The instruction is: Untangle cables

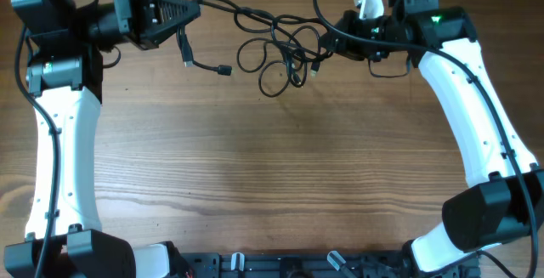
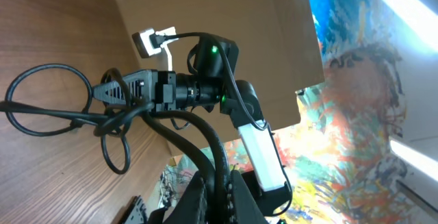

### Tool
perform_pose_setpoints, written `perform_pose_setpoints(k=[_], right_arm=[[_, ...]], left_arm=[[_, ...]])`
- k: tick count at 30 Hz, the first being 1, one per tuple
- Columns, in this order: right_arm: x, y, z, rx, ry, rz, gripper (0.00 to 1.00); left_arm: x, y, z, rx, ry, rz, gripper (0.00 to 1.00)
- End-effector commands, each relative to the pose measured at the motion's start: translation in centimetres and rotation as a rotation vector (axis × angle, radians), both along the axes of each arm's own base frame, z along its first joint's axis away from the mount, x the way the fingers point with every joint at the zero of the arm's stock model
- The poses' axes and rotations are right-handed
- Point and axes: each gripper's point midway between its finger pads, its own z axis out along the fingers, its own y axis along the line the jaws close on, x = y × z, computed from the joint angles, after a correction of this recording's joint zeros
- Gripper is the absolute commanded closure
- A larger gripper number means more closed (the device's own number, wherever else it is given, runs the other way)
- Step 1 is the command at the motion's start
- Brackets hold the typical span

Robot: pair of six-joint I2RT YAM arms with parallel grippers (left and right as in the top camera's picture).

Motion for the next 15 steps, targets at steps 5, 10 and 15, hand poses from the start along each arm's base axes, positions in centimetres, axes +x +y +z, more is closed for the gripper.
perform_pose_setpoints(k=[5,10,15], right_arm=[[0.3,-6.3,-4.7,-0.205,0.002,0.047,0.96],[0.1,-6.3,-4.8,-0.205,0.011,0.047,0.96],[-0.1,-6.3,-4.9,-0.206,0.021,0.049,0.95]], left_arm=[[-0.1,0.6,-3.8,0.086,-0.183,0.091,0.96],[1.9,5.2,-20.5,0.813,0.277,0.56,0.96],[-0.4,1.9,-22.9,1.058,0.247,0.491,0.45]])
